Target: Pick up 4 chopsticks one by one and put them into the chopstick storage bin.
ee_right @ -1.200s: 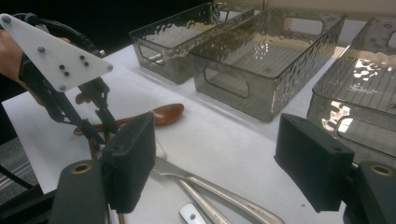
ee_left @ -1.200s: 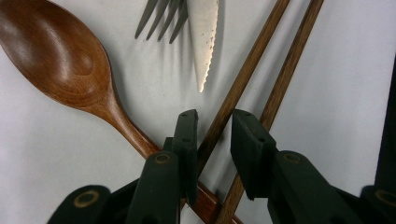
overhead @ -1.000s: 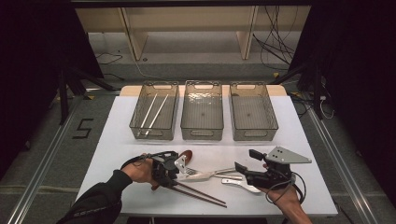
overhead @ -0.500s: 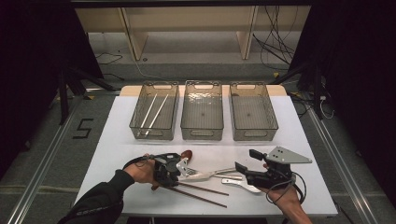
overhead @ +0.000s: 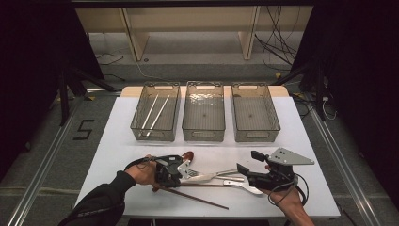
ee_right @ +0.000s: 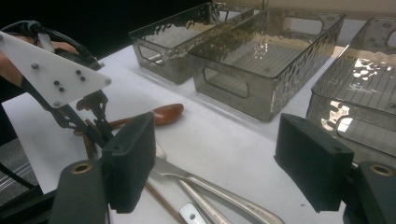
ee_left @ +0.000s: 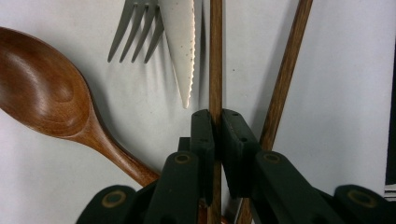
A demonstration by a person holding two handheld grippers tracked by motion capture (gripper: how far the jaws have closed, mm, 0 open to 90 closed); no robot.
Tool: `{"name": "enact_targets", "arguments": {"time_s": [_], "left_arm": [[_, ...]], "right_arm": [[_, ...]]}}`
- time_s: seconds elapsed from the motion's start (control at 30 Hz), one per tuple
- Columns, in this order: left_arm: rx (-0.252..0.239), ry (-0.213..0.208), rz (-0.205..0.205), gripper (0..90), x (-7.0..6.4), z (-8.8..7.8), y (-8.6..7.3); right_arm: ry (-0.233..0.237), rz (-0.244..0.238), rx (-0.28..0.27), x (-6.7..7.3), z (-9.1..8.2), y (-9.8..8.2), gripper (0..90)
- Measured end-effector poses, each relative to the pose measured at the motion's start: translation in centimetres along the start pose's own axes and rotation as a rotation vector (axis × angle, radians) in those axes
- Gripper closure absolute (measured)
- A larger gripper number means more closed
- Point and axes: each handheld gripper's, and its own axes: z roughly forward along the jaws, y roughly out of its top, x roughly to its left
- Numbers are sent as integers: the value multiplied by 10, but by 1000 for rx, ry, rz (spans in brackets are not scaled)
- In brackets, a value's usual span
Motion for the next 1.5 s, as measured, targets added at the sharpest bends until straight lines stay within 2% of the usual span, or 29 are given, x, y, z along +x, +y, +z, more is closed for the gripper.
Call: {"name": "enact_targets", "arguments": {"time_s": [0.27,0.5,0.6,0.7,0.83,1.0,1.13,1.23,1.37,1.5], "left_arm": [[-13,-11,19,834,-2,-5,-1],[-22,3,24,835,-3,-9,-1],[-48,7,16,835,-4,-14,0],[-68,16,29,835,-5,-21,1],[-116,28,18,835,-6,-31,1],[-172,59,-37,834,-1,-46,-2],[-211,100,-87,834,4,-58,-7],[-257,129,-153,835,8,-67,-11],[-301,209,-246,834,16,-79,-16],[-351,263,-344,835,26,-86,-25]], "right_arm": [[0,1,0,0,0,0,296],[1,1,2,0,0,0,296],[1,5,0,-1,0,0,296],[0,7,0,-1,0,0,296],[0,5,-1,-1,0,0,296],[-4,8,-6,-1,-2,0,296],[-4,8,-3,-2,-1,0,296],[-2,4,-4,-1,-1,0,296],[-4,3,-4,-1,-1,0,296],[-5,8,-2,-1,-1,0,296]]}}
